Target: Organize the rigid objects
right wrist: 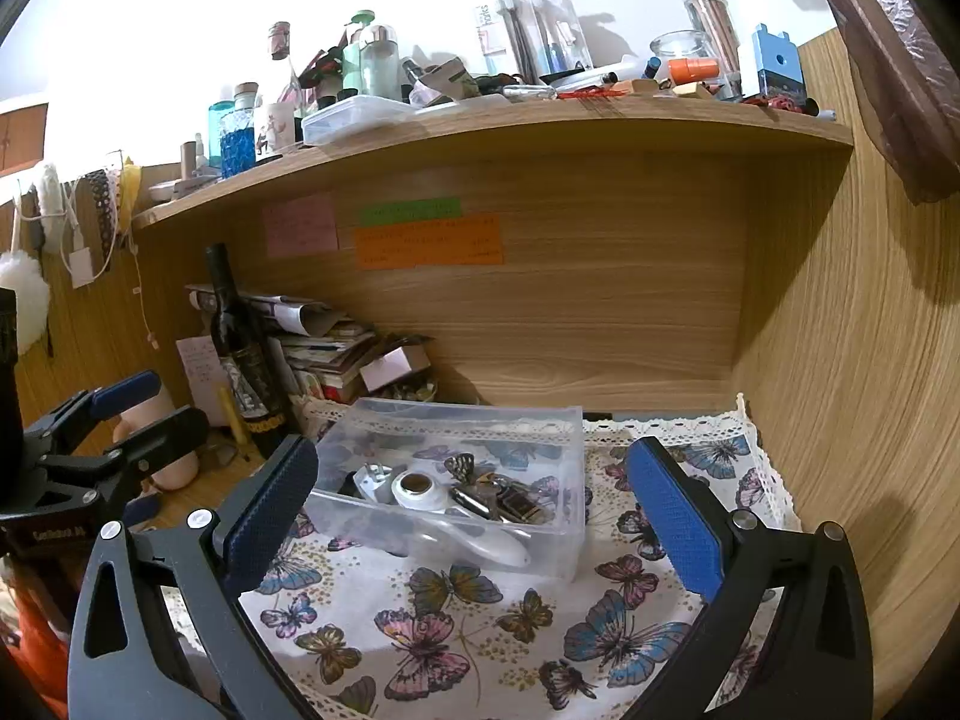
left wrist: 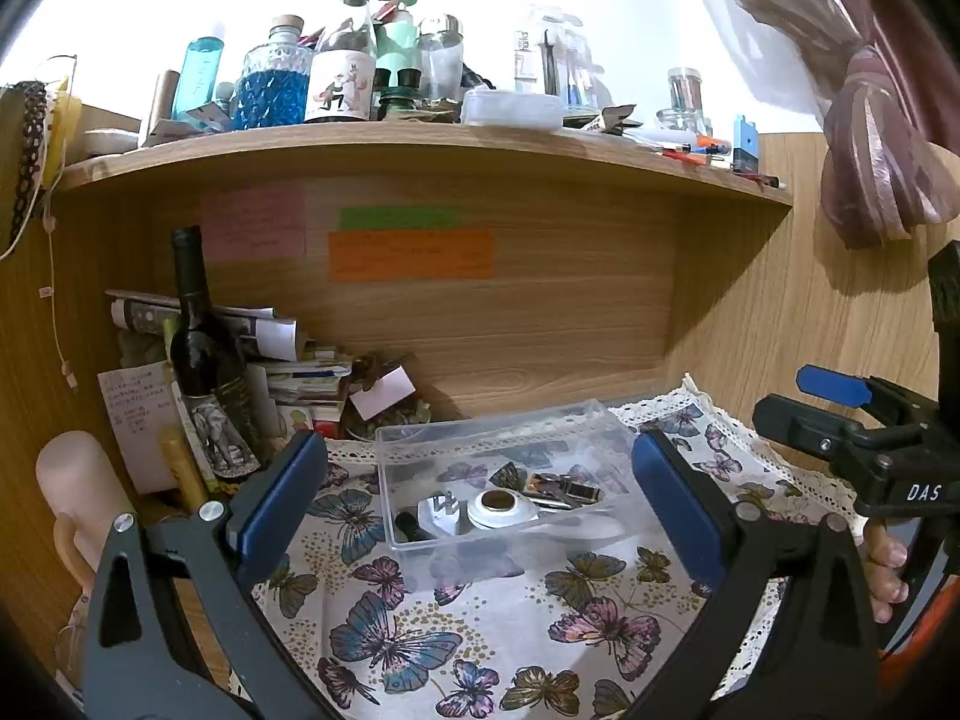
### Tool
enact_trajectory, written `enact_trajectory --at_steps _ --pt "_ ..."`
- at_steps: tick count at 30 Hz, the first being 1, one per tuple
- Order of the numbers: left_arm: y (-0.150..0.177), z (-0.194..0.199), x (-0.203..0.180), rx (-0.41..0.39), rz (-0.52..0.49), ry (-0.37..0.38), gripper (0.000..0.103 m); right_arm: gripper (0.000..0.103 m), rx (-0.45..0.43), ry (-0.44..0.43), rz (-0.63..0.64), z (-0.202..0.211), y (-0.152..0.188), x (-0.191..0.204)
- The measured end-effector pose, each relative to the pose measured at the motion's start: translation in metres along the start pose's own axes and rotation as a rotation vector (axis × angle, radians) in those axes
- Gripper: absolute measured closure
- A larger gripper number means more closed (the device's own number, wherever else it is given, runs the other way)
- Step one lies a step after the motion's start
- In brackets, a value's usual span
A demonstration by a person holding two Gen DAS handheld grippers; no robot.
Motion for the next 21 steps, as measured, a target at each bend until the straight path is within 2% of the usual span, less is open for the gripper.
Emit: enact_trajectory --at_steps 21 --pt "-0.0028 0.0010 -0.0001 -0.021 0.012 0.028 0.000 0.000 -0.009 0.018 0.019 0.0014 -0.0008 0.0053"
Point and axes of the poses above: each gripper's, at about its wrist camera, not at the fingertips, and z roughly against the way its jaws point, x to its left, y to its underside, the point moved 8 cm from there along -z, roughly the way its jaws point, and after that the axes turned 5 degrees about z, right-handed, at the moved point
